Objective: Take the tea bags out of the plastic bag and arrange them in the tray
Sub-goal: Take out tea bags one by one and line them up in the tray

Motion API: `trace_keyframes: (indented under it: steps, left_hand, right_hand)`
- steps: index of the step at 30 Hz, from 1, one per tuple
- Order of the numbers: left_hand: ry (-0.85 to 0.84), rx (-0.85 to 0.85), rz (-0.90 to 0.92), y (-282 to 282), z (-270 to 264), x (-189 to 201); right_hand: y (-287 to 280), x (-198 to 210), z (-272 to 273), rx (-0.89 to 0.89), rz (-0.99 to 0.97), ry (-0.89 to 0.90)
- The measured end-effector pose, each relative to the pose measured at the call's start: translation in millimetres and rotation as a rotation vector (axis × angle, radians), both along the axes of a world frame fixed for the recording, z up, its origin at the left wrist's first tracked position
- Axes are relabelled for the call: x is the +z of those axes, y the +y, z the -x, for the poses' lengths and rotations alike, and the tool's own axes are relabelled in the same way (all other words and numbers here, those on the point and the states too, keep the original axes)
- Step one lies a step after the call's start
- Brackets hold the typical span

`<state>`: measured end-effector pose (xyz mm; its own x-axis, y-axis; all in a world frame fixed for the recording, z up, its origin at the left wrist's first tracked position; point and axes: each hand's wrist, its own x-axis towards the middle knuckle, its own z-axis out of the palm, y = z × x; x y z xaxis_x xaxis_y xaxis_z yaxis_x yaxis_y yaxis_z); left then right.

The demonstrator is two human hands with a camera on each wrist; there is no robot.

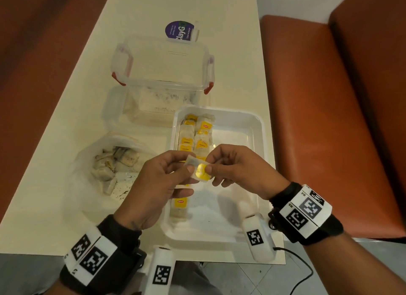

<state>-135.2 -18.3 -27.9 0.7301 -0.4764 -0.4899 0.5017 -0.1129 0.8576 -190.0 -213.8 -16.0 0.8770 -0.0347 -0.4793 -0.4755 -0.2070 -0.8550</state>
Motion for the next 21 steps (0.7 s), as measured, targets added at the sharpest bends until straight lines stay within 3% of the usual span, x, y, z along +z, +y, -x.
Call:
trace_keyframes:
  steps: [6, 14, 21]
  left_hand:
    - [-0.114, -0.063, -0.045, -4, -5, 4]
    - [0.104, -0.008, 0.097, -9, -1, 0]
    - [-0.276, -0.267, -0.053, -10, -3, -2]
  right_hand:
    - [-1, 1, 4, 0.003, -0.002, 0.029]
    - [-5, 10, 1, -0.080, -0.031, -0.014]
    - [-8, 24, -2, 0.060, 0.123, -0.039]
